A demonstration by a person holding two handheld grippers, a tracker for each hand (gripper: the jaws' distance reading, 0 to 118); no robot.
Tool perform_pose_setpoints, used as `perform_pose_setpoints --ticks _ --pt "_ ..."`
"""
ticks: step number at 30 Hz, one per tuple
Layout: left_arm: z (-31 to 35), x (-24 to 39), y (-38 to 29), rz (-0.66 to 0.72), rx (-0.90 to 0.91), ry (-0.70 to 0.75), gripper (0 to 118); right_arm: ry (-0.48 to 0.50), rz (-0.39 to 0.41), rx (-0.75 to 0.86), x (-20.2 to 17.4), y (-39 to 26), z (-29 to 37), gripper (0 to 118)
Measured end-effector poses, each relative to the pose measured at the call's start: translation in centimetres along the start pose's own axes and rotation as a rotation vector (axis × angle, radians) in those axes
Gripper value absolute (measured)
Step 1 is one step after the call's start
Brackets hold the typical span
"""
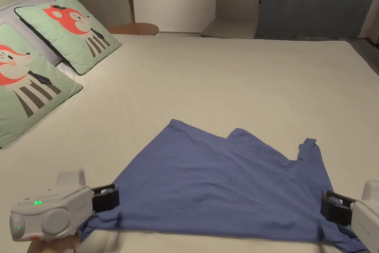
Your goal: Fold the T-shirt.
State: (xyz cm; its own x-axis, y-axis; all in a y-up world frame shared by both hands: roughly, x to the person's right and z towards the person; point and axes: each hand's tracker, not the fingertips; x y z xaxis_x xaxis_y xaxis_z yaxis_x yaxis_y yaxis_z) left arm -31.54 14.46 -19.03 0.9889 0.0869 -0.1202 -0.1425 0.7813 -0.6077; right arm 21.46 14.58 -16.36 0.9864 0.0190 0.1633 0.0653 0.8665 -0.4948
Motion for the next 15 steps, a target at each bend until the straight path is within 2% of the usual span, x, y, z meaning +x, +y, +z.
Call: perform_pose_setpoints --ticks 7,12,14,15 --pt "3.5 6.1 5.9 -0.046 0.363 -0.094 109 0.011 0.011 0.266 -3.3 6.6 4.4 108" --pt "5.5 9.7 7.0 -0.078 0.531 -0.149 109 0.004 0.031 0.399 -4.8 8.3 6.0 108" --pt "5.5 10.4 7.1 -0.099 0.554 -0.147 105 -0.01 0.053 0.436 -5.7 8.6 7.0 104" --pt "5.6 10.7 7.0 -0.101 0.556 -0.152 99 -0.019 0.061 0.446 -5.9 8.6 7.2 98"
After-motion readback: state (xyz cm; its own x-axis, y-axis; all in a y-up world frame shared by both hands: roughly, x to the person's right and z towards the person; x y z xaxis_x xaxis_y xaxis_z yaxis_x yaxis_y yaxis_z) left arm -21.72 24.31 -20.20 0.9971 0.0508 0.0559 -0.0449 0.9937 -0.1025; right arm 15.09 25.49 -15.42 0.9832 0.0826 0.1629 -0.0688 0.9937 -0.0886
